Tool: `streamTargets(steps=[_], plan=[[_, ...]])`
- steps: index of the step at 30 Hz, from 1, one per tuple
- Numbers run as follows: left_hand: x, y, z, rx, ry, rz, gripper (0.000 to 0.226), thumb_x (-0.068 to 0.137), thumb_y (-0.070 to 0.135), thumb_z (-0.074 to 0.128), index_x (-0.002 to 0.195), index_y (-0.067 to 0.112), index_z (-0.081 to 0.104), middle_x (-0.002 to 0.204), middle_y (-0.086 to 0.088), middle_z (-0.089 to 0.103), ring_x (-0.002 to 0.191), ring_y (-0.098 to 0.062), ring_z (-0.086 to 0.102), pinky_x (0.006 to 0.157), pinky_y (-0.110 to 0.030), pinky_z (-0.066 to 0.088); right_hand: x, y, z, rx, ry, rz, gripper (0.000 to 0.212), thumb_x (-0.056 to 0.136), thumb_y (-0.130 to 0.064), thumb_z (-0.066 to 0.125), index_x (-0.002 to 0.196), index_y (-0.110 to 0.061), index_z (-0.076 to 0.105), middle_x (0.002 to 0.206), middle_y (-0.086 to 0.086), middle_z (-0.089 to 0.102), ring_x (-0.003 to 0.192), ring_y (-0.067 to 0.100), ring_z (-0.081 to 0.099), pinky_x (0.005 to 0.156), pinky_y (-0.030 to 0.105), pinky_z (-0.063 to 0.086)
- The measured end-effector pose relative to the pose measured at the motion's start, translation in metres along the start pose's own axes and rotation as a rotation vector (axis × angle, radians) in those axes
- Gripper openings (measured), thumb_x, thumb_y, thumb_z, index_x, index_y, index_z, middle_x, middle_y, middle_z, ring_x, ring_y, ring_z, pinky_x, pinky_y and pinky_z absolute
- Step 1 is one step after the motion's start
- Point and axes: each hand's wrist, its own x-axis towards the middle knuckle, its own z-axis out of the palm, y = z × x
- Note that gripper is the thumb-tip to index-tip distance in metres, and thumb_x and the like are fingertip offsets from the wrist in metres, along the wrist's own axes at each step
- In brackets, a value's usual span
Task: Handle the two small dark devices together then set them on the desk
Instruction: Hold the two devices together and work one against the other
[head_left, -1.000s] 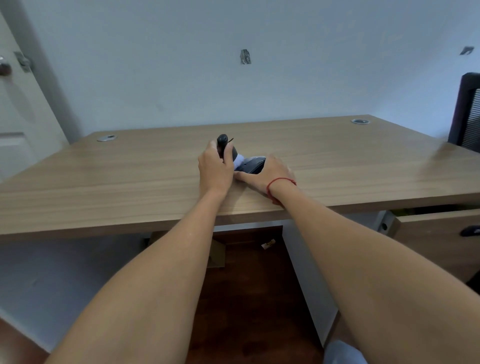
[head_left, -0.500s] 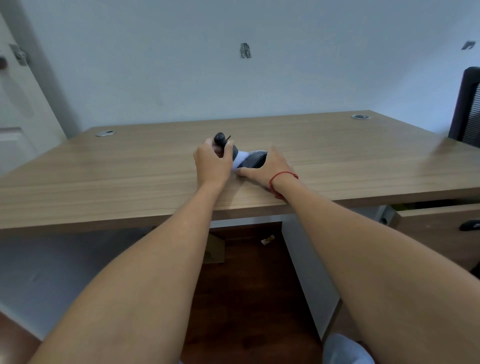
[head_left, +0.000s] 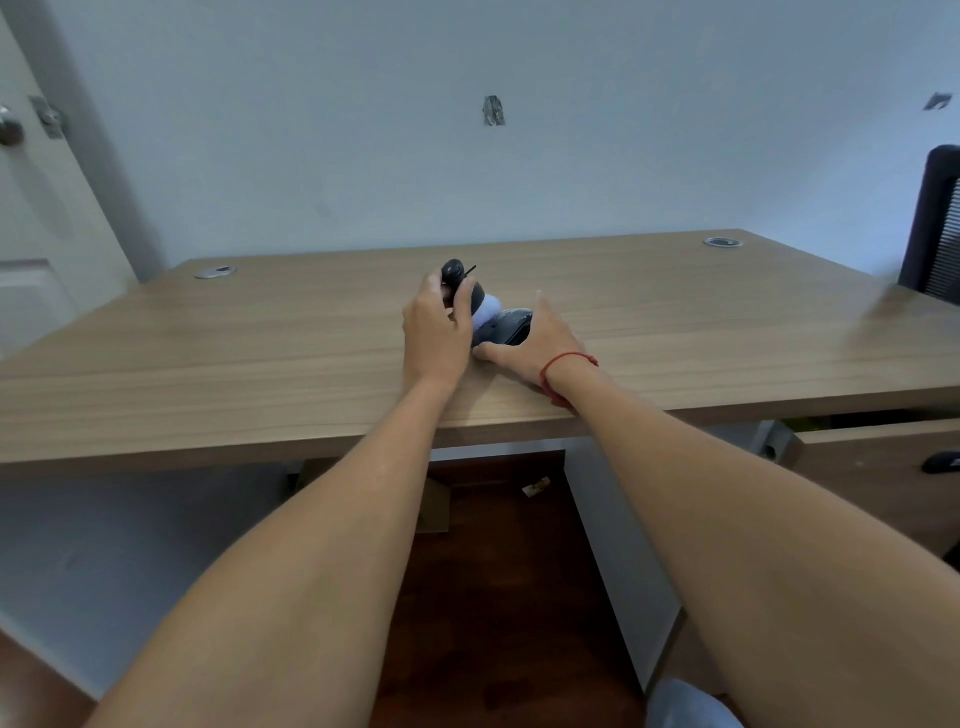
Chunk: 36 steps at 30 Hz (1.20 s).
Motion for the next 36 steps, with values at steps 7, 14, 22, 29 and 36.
streamTargets(steps=[7,14,22,29,36], plan=[[0.002,-0.006,0.000,0.108,-0.017,-0.041,0.026,0.095,0.025,0.051,0.105,0.001,0.057,0.098,-0.018,0.069,0.092,-0.033,0.063,0.078,-0.037,0.050,0.000,0.000,0.001,-0.009,0.004,-0.001,0.117,0.057,-0.062,0.073,0.151,-0.017,0.019,0.140,0.006,0.052,0.129,0.030,0.050,0.103,0.045,0.045],[0.003,-0.008,-0.001,0.138,-0.041,-0.029,0.023,0.095,0.024,0.051,0.100,0.002,0.056,0.093,-0.016,0.069,0.089,-0.031,0.064,0.073,-0.035,0.049,-0.001,0.000,-0.001,-0.008,0.001,-0.002,0.117,0.058,-0.061,0.072,0.152,-0.019,0.017,0.142,0.005,0.051,0.130,0.030,0.049,0.104,0.044,0.044],[0.005,-0.013,-0.002,0.165,-0.035,-0.103,0.025,0.094,0.024,0.052,0.098,0.000,0.057,0.093,-0.017,0.068,0.090,-0.031,0.062,0.074,-0.032,0.045,0.000,0.001,-0.001,-0.022,-0.001,-0.006,0.111,0.061,-0.059,0.073,0.150,-0.019,0.020,0.141,0.007,0.051,0.129,0.031,0.049,0.102,0.042,0.045],[0.002,-0.006,-0.002,0.103,-0.054,-0.040,0.023,0.092,0.025,0.056,0.096,0.002,0.059,0.092,-0.013,0.070,0.088,-0.029,0.065,0.078,-0.035,0.053,0.002,0.001,-0.001,-0.017,0.001,-0.002,0.114,0.062,-0.059,0.074,0.151,-0.016,0.018,0.146,0.007,0.048,0.133,0.031,0.047,0.106,0.045,0.043],[-0.001,-0.001,-0.003,0.086,-0.048,0.004,0.023,0.092,0.025,0.055,0.096,0.003,0.059,0.090,-0.012,0.070,0.085,-0.027,0.066,0.078,-0.040,0.054,0.007,0.004,0.001,-0.063,0.039,-0.004,0.120,0.060,-0.069,0.075,0.153,-0.015,0.020,0.150,0.010,0.041,0.137,0.030,0.042,0.109,0.044,0.040]])
